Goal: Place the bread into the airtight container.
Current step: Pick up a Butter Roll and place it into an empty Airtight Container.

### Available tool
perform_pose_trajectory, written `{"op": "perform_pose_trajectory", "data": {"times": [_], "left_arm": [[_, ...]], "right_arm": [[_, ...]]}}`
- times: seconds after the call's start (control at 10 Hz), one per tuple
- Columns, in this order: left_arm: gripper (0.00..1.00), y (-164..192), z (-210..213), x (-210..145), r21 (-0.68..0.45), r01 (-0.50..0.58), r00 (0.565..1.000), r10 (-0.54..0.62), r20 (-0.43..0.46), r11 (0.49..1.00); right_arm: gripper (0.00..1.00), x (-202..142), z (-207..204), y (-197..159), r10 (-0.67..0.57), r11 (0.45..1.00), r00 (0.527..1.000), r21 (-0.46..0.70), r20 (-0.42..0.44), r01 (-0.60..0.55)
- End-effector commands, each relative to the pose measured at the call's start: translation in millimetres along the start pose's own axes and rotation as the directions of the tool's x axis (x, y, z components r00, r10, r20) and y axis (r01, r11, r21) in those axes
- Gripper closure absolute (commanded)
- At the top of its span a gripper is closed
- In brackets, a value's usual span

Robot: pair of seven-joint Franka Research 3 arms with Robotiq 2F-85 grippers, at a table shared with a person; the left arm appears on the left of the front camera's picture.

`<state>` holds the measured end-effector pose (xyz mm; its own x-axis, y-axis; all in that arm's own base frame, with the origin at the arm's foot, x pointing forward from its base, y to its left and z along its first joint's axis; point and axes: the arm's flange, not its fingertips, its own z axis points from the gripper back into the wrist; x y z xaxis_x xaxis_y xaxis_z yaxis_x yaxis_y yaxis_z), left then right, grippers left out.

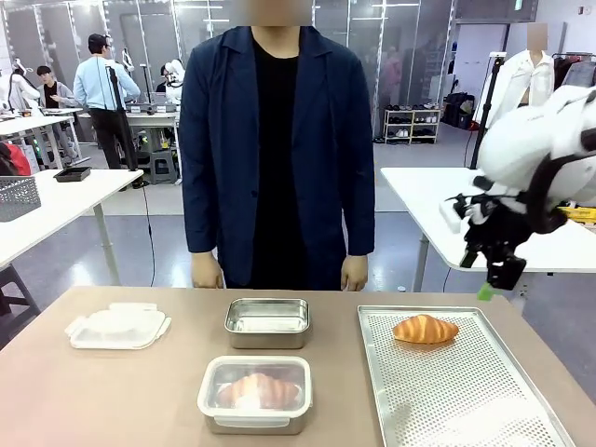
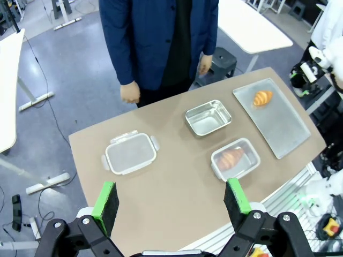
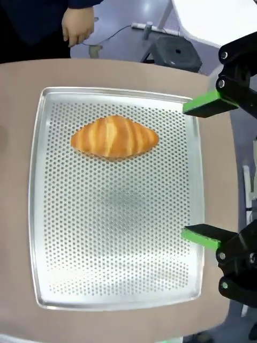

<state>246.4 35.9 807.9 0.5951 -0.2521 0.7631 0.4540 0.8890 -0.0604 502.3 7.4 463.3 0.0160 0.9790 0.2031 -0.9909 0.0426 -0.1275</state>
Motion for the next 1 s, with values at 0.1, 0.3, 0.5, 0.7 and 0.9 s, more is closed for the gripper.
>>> {"op": "perform_pose_trajectory", "data": {"times": [0.1,0.3,0.5,0.7,0.9], "left_arm": [[0.00,-0.1,2.4,0.9,-0.003,0.014,1.000,-0.014,-0.011,1.000],[0.00,-0.1,2.4,0.9,-0.003,0.014,1.000,-0.014,-0.011,1.000],[0.00,-0.1,2.4,0.9,-0.003,0.014,1.000,-0.014,-0.011,1.000],[0.00,-0.1,2.4,0.9,-0.003,0.014,1.000,-0.014,-0.011,1.000],[0.00,-0.1,2.4,0.9,-0.003,0.014,1.000,-0.014,-0.011,1.000]], "right_arm": [[0.00,11.9,-34.8,-17.6,-0.075,0.996,0.997,-0.042,-0.030,0.074],[0.00,15.4,-62.1,-22.5,-0.092,0.995,0.995,-0.038,-0.044,0.090],[0.00,8.8,-53.5,-20.1,-0.059,0.998,0.998,-0.029,-0.019,0.058],[0.00,8.8,-53.5,-20.1,-0.059,0.998,0.998,-0.029,-0.019,0.058],[0.00,8.8,-53.5,-20.1,-0.059,0.998,0.998,-0.029,-0.019,0.058]]}}
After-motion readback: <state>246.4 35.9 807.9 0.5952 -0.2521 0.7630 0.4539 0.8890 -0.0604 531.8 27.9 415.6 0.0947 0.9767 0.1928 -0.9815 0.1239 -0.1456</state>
